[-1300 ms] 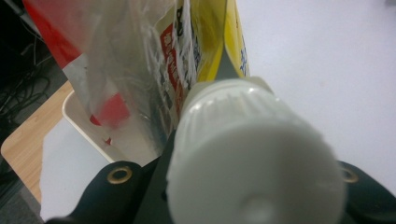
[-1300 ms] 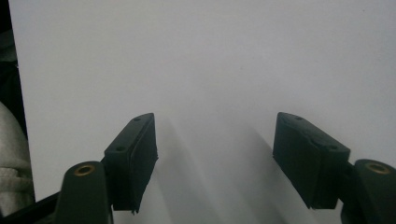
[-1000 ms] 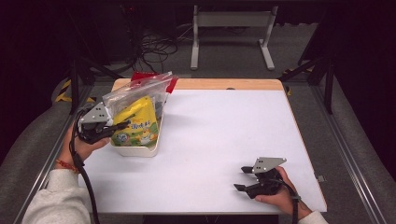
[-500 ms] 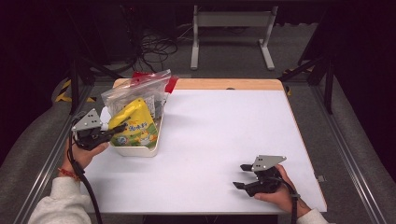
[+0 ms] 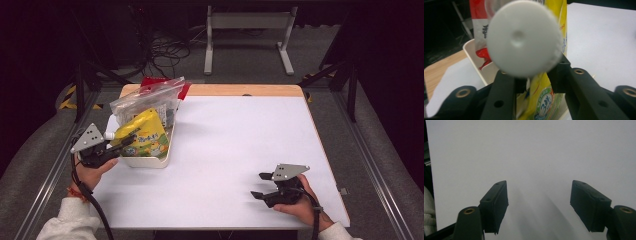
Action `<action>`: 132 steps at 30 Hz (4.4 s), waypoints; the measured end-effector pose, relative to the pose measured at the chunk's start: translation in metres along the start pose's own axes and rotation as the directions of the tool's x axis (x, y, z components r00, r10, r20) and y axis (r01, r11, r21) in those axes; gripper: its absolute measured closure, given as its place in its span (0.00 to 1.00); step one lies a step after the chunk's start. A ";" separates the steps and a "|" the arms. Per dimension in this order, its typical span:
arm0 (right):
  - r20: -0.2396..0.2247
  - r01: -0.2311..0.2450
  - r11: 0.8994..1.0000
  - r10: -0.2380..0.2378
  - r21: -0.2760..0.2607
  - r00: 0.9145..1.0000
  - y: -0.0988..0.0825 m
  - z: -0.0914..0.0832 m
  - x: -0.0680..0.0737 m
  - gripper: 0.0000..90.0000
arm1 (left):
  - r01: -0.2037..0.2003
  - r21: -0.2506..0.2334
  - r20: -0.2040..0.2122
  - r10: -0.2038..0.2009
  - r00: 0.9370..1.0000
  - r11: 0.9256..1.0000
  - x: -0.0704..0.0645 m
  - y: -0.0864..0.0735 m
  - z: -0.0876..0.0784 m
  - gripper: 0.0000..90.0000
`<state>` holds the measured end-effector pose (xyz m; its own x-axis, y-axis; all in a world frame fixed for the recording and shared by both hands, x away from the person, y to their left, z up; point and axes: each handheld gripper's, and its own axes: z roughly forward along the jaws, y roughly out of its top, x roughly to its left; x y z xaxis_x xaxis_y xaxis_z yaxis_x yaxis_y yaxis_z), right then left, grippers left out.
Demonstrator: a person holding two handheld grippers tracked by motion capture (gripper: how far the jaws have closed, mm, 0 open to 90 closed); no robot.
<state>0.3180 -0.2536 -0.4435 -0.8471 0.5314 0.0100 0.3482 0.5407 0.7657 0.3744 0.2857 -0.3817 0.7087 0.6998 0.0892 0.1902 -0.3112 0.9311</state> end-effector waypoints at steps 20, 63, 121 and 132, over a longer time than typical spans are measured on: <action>0.063 0.004 0.999 -0.001 -0.048 0.998 0.000 -0.015 -0.004 0.33 | 0.080 -0.124 -0.199 -0.104 0.974 0.989 -0.029 -0.009 -0.032 0.33; 0.197 0.036 0.998 -0.025 -0.050 0.980 -0.006 -0.034 -0.008 0.19 | 0.002 0.155 0.081 -0.015 0.997 0.988 -0.124 -0.039 0.032 0.17; 0.319 0.015 0.998 0.008 -0.069 0.948 -0.049 -0.061 -0.007 0.09 | -0.164 0.172 0.271 0.114 0.956 0.971 -0.160 -0.028 0.079 0.08; 0.335 0.016 0.997 0.012 -0.079 0.942 -0.049 -0.064 -0.007 0.08 | -0.166 0.155 0.272 0.120 0.955 0.974 -0.159 -0.027 0.078 0.07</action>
<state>0.2810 -0.3250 -0.4401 -0.6595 0.7254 -0.1970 0.3024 0.4960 0.8140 0.3096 0.1326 -0.4490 0.8841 0.4562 0.1009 0.1724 -0.5191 0.8371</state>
